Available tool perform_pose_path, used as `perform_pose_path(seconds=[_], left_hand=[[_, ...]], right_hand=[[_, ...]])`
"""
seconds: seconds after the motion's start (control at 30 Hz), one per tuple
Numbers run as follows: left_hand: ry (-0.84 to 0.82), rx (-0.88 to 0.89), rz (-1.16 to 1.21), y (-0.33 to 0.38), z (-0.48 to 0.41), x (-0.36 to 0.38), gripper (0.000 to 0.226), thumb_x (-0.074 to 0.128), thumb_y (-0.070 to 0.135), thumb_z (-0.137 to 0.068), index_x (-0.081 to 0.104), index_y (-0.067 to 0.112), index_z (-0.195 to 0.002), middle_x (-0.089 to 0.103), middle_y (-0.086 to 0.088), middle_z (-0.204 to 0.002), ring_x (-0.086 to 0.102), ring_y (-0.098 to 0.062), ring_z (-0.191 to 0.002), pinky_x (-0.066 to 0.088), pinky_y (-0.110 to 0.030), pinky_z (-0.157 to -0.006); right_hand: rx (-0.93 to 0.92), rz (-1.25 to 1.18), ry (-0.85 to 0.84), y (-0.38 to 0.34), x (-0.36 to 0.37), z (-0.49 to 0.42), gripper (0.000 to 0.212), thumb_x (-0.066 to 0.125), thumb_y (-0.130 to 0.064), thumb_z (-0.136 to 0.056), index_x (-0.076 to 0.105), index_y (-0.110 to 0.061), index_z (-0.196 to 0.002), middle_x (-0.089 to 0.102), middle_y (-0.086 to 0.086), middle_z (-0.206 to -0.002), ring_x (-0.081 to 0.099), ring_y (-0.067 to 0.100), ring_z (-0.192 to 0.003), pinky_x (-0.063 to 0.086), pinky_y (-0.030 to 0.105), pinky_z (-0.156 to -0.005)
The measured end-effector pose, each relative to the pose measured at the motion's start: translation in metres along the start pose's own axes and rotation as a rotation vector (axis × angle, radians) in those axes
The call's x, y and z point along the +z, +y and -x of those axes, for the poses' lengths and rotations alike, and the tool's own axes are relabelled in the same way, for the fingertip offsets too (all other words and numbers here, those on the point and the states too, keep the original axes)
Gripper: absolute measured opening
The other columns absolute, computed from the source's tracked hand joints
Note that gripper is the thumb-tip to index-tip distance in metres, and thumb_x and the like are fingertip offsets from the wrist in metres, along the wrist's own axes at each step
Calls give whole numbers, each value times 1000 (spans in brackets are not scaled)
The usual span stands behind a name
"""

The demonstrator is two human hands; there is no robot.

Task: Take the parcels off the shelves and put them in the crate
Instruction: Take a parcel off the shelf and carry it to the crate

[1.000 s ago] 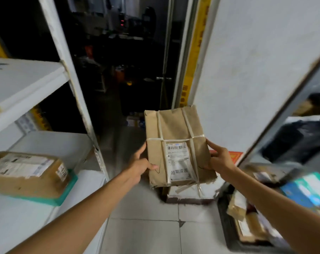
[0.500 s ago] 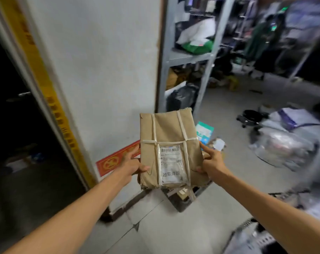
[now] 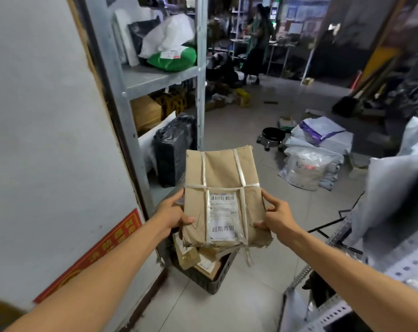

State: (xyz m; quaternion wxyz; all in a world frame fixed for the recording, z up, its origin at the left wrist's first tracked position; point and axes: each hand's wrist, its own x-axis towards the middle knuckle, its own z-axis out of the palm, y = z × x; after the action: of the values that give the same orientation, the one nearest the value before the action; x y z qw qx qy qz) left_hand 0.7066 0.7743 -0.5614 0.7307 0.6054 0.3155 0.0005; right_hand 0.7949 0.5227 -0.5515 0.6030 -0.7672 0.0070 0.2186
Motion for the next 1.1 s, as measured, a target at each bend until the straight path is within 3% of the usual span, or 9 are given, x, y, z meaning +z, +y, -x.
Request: perform_pose_path(seconds=[0.17,0.33,0.4,0.5,0.57,0.7,0.83,1.0,1.1], left_hand=[[-54,-23,18,18,-57,8,100,54,-36,-66,45,27,-142,53,-10,-136,52,-29,-118,56,-31,-61],[-95,-75,-23,38,-128,4,97,51,-35,-70,42,27,-145,48,-11,-142,50,-33,-123,57,-34,-73],[-112,-84,-44,51,-155,5,96,51,-35,-70,42,25,-145,50,-14,-140,53,-32,-119,58,-31,-68],[-143,-90,-69,76,-194,9,94,52,-35,-71,42,22,-145,52,-20,-135,56,-35,-115,59,-26,-59],[-170,-89,-83,96,-219,15,94,52,-34,-73,42,24,-145,46,-20,-141,52,-38,-121,59,-28,-62],[-190,-61,-159,126,-262,29,94,51,-34,-73,42,27,-144,41,-18,-146,52,-37,-119,59,-29,-62],[-208,-83,-184,140,-304,44,95,51,-35,-72,42,25,-145,40,-24,-145,55,-38,-114,58,-26,-55],[-196,-113,-203,150,-347,68,94,49,-36,-72,43,24,-144,51,-26,-134,61,-29,-91,57,-23,-50],[-167,-124,-196,151,-378,81,94,52,-35,-72,42,24,-145,48,-25,-138,57,-37,-108,56,-25,-53]], right_hand=[[36,-2,44,-10,2,-46,88,59,25,-75,42,-27,-144,67,3,-95,62,19,-82,53,21,-51],[63,-20,75,-18,18,-104,90,61,26,-73,42,-26,-144,66,0,-93,61,15,-83,52,19,-52],[75,-25,102,-25,24,-126,90,60,26,-73,43,-27,-143,67,0,-92,61,15,-83,53,19,-52],[88,-50,150,-39,28,-160,89,58,27,-74,43,-27,-143,68,24,-99,64,27,-82,57,25,-58],[70,-73,183,-51,28,-180,89,57,28,-74,43,-26,-143,57,35,-117,63,41,-97,57,27,-66],[57,-74,188,-70,23,-215,93,58,28,-73,41,-29,-145,72,8,-102,66,23,-92,56,24,-62],[85,-53,177,-77,15,-253,95,61,24,-75,32,-26,-150,66,10,-112,63,25,-99,56,24,-66],[119,-31,148,-72,1,-307,76,63,23,-73,53,-18,-136,70,4,-97,66,15,-85,54,19,-57],[139,-47,141,-70,-8,-345,82,65,24,-70,51,-20,-138,70,3,-98,63,12,-85,54,20,-60]])
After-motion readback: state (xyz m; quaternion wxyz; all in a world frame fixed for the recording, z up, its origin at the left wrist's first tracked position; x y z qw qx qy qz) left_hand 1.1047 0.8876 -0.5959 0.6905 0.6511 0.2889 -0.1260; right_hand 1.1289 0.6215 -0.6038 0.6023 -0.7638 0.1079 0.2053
